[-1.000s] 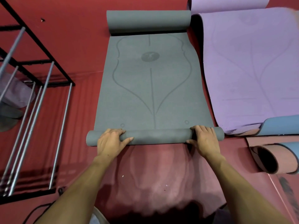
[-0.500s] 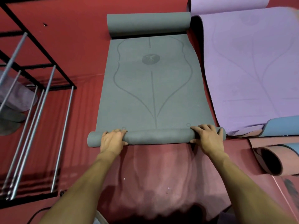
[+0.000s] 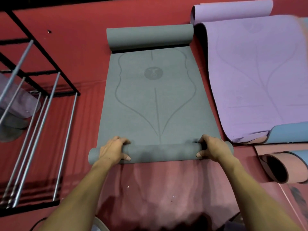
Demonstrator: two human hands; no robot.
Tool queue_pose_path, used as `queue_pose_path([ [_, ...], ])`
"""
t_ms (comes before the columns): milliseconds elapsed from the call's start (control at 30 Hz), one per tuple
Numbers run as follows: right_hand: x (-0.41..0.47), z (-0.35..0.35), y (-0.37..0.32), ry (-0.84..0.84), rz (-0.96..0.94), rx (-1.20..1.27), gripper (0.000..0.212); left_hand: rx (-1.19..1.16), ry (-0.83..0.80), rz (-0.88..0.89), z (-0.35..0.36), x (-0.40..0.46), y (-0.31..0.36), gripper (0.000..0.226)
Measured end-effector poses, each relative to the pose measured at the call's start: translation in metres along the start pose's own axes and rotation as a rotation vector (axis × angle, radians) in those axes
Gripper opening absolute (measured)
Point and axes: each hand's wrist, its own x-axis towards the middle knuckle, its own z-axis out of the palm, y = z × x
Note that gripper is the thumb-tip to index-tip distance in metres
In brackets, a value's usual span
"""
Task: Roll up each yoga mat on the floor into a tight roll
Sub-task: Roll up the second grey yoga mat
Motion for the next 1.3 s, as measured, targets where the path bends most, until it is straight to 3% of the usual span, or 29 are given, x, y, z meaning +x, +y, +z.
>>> queue_pose_path([
  [133,0.004,-0.002,0.001,0.089,-0.045,-0.149,0.064,0.033,0.147,-0.045,0.003,0.004,0.001,0.066],
  [333,0.009,-0.001,0.001,0.102,-0.073,-0.002,0.055,0.001,0.107,-0.046,-0.004,0.013,0.004,0.057],
  [500,0.013,-0.005,-0.005,0.114,-0.107,-0.106,0.045,0.02,0.135,-0.053,-0.004,0.015,0.008,0.047],
  [633,0.009,-0.003,-0.013,-0.027,-0.103,-0.104,0.069,0.05,0.177,-0.059,-0.003,0.014,0.012,0.041],
  [700,0.003,0.004,-0.016,0.031,-0.093,-0.087,0.076,0.016,0.199,-0.051,-0.001,0.012,0.011,0.042],
  [800,0.001,0.013,-0.015,0.185,-0.1,-0.051,0.062,-0.045,0.208,-0.032,-0.002,0.012,0.008,0.042],
  [967,0.004,0.012,-0.018,0.172,-0.097,-0.051,0.05,-0.023,0.112,-0.022,-0.014,0.014,0.012,0.031],
  [1067,0.006,0.012,-0.021,0.195,-0.087,-0.081,0.05,-0.03,0.096,-0.031,-0.012,0.013,0.016,0.039],
  [1200,0.007,0.011,-0.021,0.217,-0.091,-0.101,0.048,0.019,0.069,-0.009,-0.012,0.011,0.017,0.066],
  [1300,0.006,0.01,-0.023,0.241,-0.106,-0.088,0.053,0.116,0.168,0.006,0.004,0.007,0.016,0.08],
])
